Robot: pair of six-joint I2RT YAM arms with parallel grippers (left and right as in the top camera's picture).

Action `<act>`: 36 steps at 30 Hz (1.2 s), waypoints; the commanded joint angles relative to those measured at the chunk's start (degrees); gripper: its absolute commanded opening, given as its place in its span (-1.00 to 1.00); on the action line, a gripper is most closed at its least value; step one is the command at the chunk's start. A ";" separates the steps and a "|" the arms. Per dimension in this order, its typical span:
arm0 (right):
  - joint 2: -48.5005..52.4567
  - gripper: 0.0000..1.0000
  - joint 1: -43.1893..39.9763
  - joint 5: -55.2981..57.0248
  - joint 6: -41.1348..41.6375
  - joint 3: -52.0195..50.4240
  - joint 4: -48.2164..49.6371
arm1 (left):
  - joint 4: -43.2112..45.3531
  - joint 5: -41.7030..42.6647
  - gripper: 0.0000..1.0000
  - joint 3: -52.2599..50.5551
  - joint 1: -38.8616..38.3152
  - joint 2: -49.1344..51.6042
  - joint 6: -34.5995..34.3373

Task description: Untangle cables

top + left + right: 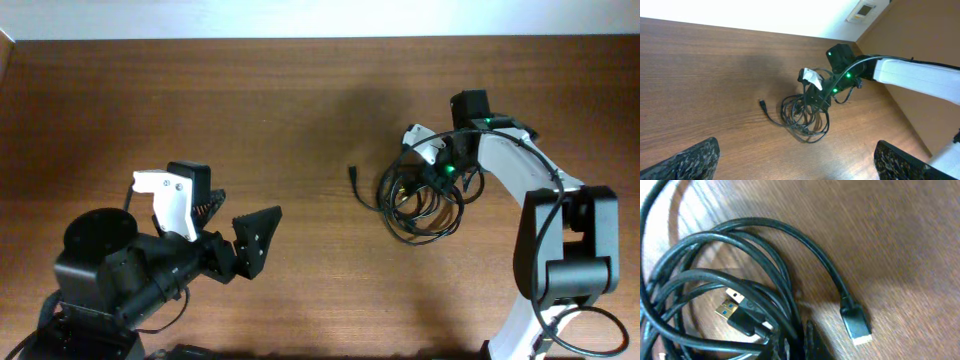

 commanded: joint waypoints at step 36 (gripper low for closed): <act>-24.96 -0.92 33.48 -12.94 67.32 30.82 9.70 | -5.92 1.79 0.98 0.68 -0.17 13.64 9.75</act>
